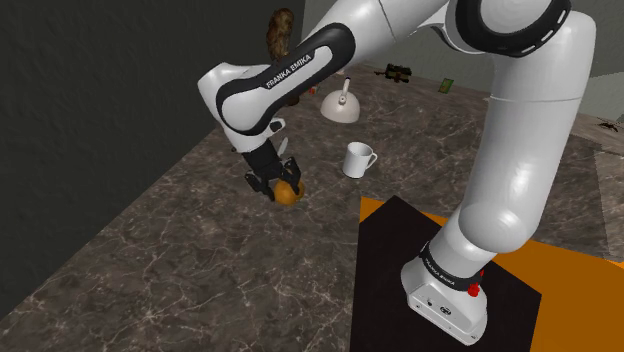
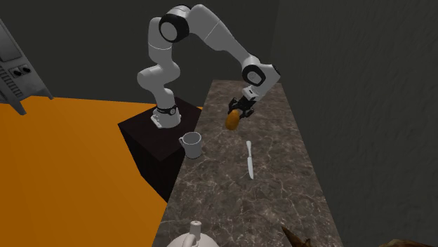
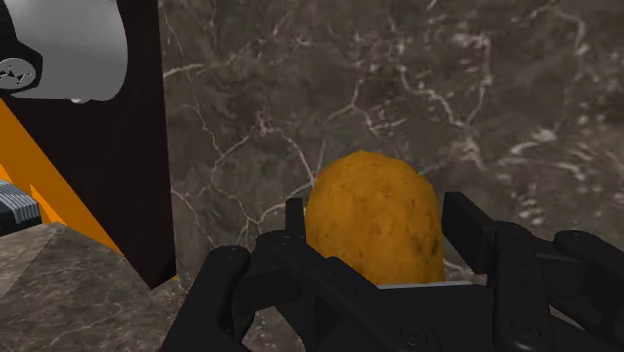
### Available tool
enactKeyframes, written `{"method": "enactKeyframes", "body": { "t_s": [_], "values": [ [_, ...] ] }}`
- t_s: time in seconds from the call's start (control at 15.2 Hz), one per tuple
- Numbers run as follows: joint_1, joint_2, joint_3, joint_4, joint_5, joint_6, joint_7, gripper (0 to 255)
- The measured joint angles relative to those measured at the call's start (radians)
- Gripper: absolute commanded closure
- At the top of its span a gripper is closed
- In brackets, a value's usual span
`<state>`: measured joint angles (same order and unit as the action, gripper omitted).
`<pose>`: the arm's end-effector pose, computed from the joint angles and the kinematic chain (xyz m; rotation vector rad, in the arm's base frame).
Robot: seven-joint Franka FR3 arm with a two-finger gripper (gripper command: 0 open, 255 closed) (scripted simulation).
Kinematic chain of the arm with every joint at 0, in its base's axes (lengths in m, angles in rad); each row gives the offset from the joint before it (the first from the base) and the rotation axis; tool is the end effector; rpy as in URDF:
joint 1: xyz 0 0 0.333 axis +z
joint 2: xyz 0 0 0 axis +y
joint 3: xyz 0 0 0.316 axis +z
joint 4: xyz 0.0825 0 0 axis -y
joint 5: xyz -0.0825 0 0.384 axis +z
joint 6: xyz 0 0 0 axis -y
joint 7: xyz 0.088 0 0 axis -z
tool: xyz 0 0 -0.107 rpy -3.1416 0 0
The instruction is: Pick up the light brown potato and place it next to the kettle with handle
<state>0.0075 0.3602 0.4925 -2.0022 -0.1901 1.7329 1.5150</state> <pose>0.4742 0.2356 0.2663 2.3578 -1.1455 -0.4128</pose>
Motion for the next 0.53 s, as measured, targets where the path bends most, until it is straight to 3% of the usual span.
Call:
{"method": "enactKeyframes", "body": {
  "t_s": [0.53],
  "values": [
    [-0.010,-0.068,0.013,0.029,0.031,-0.087,-0.025,255]
  ]
}}
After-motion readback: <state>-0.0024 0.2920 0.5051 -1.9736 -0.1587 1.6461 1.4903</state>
